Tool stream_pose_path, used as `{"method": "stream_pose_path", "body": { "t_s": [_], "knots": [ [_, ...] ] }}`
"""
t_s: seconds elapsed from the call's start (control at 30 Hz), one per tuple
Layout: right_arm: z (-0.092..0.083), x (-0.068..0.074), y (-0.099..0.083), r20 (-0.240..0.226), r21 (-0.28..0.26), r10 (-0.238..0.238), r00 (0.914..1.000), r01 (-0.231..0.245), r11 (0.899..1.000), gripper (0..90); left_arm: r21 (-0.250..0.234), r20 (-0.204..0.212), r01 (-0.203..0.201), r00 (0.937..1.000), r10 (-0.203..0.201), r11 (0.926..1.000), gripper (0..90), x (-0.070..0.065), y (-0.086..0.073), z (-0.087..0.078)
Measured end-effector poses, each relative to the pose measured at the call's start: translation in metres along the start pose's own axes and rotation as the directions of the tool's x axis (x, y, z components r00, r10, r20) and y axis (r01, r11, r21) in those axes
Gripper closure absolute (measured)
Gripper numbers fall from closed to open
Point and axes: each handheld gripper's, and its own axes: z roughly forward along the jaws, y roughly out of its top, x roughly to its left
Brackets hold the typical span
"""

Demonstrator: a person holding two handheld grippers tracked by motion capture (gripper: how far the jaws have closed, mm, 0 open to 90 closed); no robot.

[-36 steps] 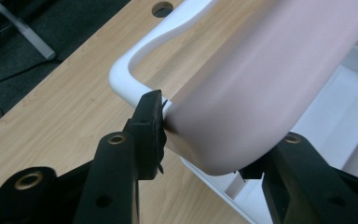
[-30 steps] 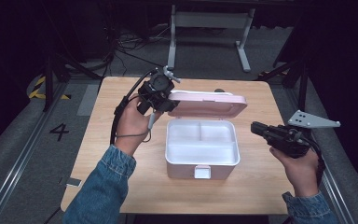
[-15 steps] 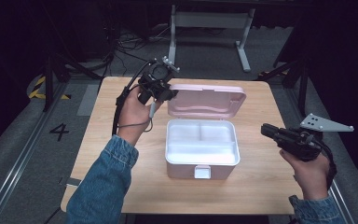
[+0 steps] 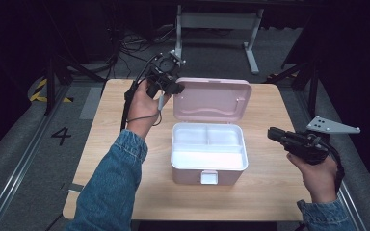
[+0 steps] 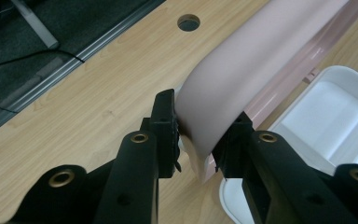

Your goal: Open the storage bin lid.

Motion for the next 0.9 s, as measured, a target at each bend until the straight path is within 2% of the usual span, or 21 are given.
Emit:
{"method": "stream_pose_path", "body": {
  "t_s": [0.33, 0.63, 0.9],
  "knots": [
    [0.002, -0.002, -0.002, -0.001, 0.008, 0.007, 1.0000, -0.007, 1.000, 80.1, 0.005, -0.020, -0.010, 0.9997, 0.010, 0.9999, 70.8, 0.005, 0.004, 0.009],
    [0.008, -0.006, -0.006, 0.001, 0.033, 0.013, 0.9999, -0.013, 0.999, 79.6, 0.003, -0.004, 0.015, 0.9999, -0.015, 0.9999, 69.8, 0.017, 0.007, 0.023],
    [0.006, -0.008, -0.013, 0.018, 0.053, 0.023, 0.9996, -0.024, 0.998, 78.9, 0.038, -0.012, 0.025, 0.9996, -0.024, 0.9990, 67.9, 0.025, 0.013, 0.035]
  ]
}}
